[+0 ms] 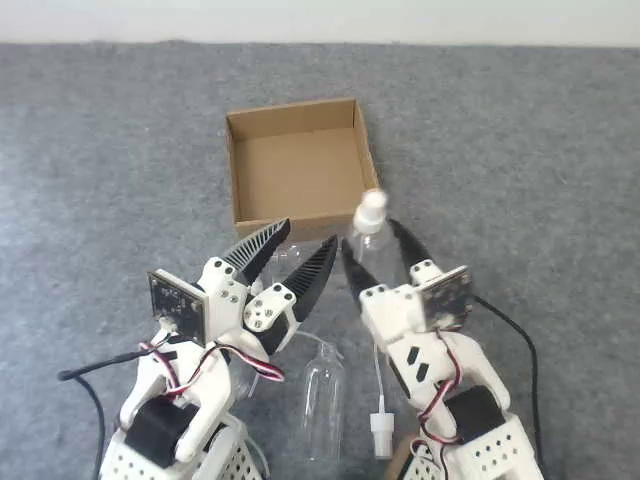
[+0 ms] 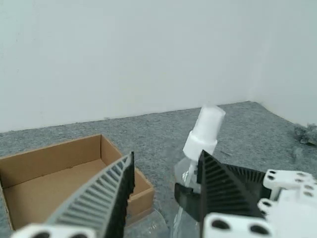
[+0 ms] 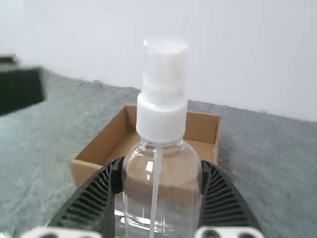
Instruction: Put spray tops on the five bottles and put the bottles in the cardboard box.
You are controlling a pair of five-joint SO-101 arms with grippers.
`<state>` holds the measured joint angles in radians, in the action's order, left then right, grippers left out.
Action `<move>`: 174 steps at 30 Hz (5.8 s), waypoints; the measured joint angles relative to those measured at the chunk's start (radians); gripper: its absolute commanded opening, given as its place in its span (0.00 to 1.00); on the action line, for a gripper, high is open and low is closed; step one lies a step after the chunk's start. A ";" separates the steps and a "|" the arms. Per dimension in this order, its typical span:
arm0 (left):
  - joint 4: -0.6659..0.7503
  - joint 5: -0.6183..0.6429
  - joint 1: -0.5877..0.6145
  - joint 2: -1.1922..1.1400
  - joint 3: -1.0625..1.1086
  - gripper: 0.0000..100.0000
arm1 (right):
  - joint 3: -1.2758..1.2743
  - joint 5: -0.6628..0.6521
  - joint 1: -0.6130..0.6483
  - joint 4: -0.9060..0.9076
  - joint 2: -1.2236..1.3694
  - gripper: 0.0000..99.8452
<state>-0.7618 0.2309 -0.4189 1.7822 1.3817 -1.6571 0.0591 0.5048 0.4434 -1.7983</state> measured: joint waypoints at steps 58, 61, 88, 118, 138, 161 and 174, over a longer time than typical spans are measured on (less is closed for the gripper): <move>0.077 -0.114 0.106 0.002 0.204 0.32 | 0.118 0.250 0.026 -0.043 0.000 0.01; 0.077 -0.118 0.107 0.000 0.204 0.32 | 0.118 0.250 0.026 -0.021 0.000 0.01; 0.115 -0.192 0.097 -0.012 0.245 0.27 | 0.124 0.253 0.103 -0.011 -0.015 0.01; -0.089 -0.051 0.640 -0.011 0.127 0.27 | 0.078 0.232 0.011 -0.009 0.000 0.01; -0.006 -0.044 0.686 -0.011 0.170 0.27 | 0.278 0.152 0.011 -0.009 -0.002 0.01; -0.006 -0.044 0.695 -0.011 0.170 0.27 | 0.727 0.121 0.060 -0.256 0.962 0.01; -0.006 -0.044 0.695 -0.011 0.170 0.27 | 0.973 0.121 0.060 -0.256 1.366 0.01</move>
<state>-0.7679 0.1864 0.2762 1.7714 1.5520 -0.6843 0.1803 0.5646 0.1872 -0.4327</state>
